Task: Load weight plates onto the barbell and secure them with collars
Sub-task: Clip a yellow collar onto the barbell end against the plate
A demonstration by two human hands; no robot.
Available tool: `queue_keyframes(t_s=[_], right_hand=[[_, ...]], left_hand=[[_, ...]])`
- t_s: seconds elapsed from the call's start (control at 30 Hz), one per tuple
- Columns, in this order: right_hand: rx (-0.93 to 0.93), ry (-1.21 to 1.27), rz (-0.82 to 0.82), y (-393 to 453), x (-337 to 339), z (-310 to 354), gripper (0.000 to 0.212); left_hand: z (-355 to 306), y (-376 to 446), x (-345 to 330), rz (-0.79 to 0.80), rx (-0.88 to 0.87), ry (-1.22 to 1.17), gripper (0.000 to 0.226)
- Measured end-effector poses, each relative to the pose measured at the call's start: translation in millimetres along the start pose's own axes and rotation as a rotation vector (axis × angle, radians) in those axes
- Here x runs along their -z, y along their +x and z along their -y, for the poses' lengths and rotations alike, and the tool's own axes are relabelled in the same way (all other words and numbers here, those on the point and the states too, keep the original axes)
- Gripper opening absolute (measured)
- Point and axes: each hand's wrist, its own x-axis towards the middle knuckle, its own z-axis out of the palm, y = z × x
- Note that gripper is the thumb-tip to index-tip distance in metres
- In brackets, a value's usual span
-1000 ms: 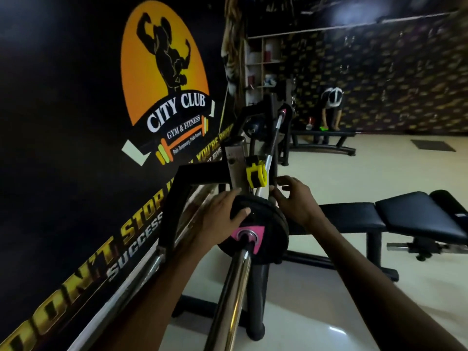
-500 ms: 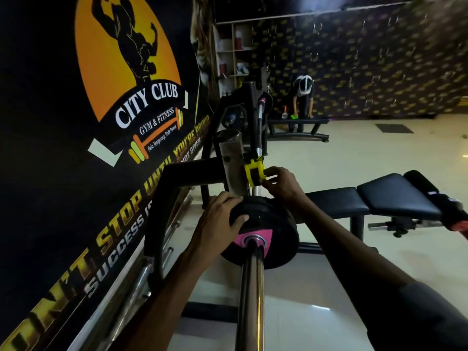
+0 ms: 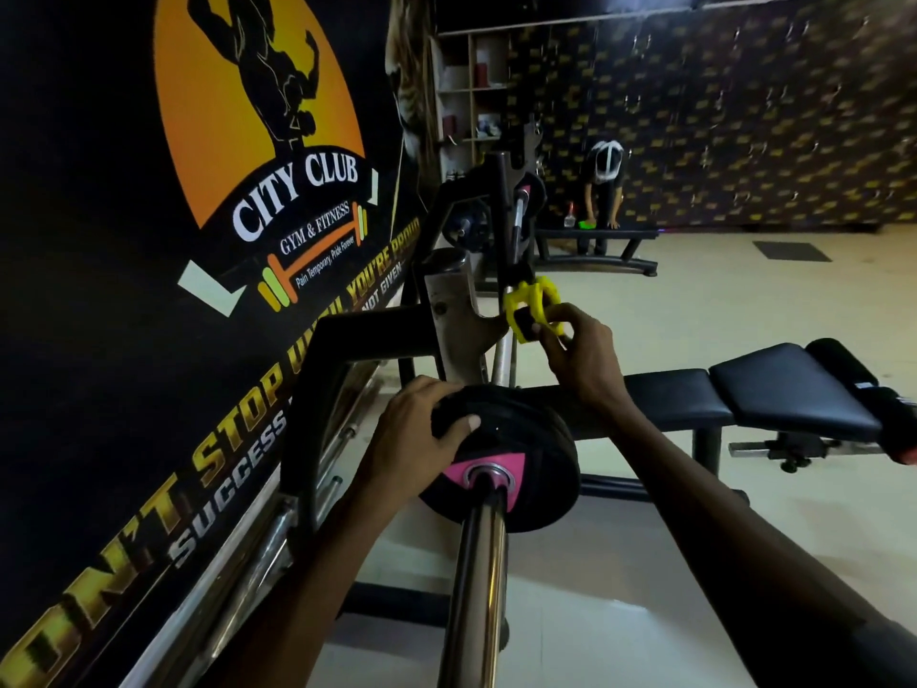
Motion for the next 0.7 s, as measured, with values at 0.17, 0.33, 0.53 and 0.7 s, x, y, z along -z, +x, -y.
queue_keyframes(t_s=[0.17,0.33,0.53,0.7], right_hand=[[0.218,-0.08,-0.08,-32,23,26,0.015],[0.327,-0.122,0.003,-97,30,60,0.021],[0.347,-0.158,-0.017,-181,23,96,0.022],[0.175,0.154,-0.034,-254,29,123,0.033]], left_hand=[[-25,-1,8,-0.151,0.154,-0.405,0.039],[-51,-19,18,-0.097,0.255,-0.841,0.049],[-49,-75,22,-0.083,0.293,-0.911,0.049],[-27,-142,39,-0.05,0.233,-0.88,0.044]])
